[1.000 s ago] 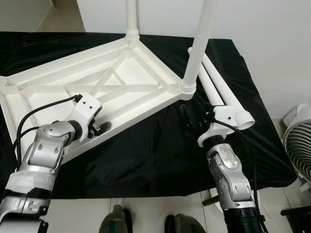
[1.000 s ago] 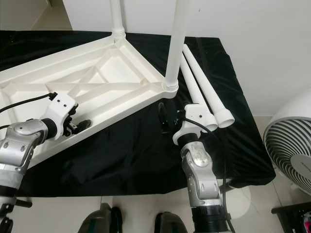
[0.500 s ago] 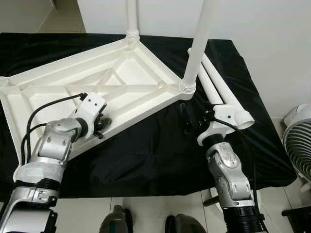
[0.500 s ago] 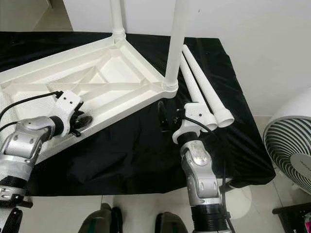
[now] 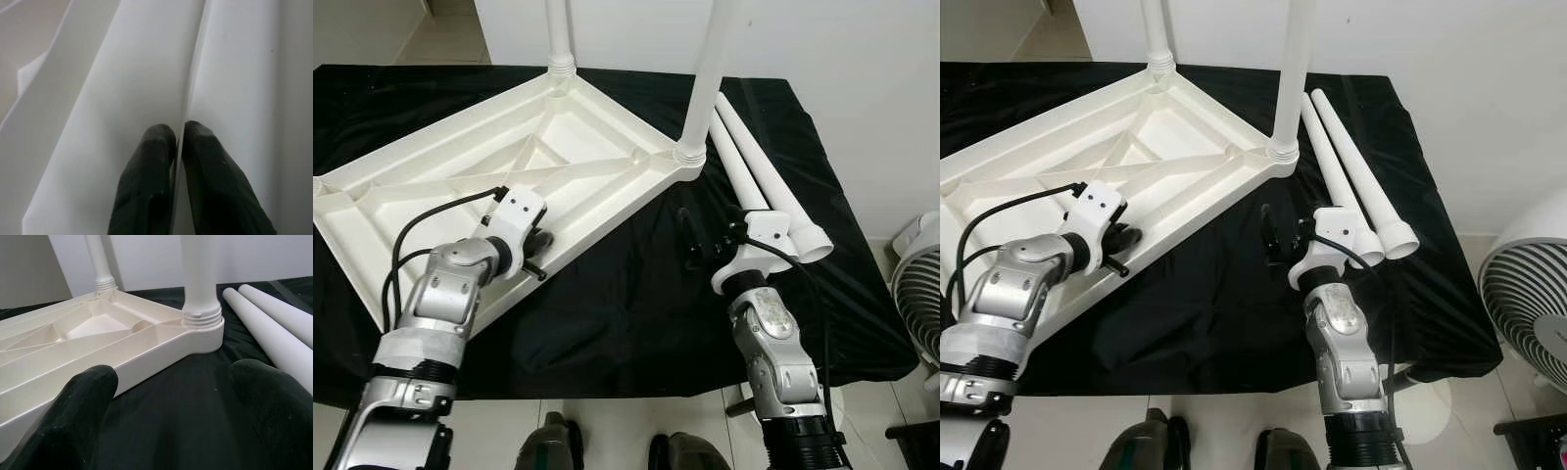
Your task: Building children table
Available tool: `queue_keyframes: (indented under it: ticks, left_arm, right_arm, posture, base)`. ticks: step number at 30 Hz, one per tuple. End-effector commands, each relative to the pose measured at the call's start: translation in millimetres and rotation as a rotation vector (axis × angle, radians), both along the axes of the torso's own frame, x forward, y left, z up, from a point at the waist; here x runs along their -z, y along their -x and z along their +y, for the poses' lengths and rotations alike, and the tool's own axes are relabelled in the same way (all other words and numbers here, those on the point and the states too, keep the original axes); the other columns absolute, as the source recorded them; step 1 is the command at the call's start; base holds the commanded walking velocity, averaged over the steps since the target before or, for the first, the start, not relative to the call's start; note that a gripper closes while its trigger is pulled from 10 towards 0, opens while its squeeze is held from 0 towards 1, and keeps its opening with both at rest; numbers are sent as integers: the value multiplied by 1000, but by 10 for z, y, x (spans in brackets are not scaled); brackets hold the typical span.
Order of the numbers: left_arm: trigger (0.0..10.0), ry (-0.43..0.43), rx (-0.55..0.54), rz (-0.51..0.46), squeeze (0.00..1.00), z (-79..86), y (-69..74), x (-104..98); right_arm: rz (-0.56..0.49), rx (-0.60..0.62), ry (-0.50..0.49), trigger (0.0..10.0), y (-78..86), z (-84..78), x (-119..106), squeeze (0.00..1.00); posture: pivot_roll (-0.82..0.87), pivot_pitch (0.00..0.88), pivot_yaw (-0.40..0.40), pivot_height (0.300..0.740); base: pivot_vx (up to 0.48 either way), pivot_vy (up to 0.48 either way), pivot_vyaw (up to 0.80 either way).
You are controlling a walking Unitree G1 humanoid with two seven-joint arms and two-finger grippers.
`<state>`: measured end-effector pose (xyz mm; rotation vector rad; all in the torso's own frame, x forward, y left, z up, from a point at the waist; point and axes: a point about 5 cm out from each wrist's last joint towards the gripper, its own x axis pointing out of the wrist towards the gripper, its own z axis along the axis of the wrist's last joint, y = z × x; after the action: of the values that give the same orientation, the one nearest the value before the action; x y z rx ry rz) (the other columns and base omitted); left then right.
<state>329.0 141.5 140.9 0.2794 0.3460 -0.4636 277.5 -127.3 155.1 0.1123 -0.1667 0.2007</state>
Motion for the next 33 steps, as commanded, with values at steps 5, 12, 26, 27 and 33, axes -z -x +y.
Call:
queue_keyframes:
  ticks: [5,12,26,27,33]
  left_arm:
    - [0,47,-76,-54,0,-340,1,-33]
    - [0,110,-182,-82,0,-634,46,-31]
    - [10000,148,-110,-155,1000,-877,10,-107]
    - [10000,179,-81,-166,1000,-894,24,-147]
    - [10000,216,36,-184,0,-933,102,-278]
  right_arm:
    - [6,-3,-12,10000,-14,29,-7,0]
    - [6,11,-20,10000,-13,32,-12,0]
    - [-4,13,-19,10000,-31,52,-29,0]
    - [-2,15,-16,10000,-30,46,-24,0]
    - [2,18,-17,10000,-26,28,-17,0]
  posture:
    - [-54,90,16,740]
    - [-55,93,19,740]
    - [-58,91,16,740]
    - [-59,92,16,740]
    - [-60,95,17,740]
  base:
    - [0,0,0]
    - [0,0,0]
    - [0,0,0]
    - [0,0,0]
    - [0,0,0]
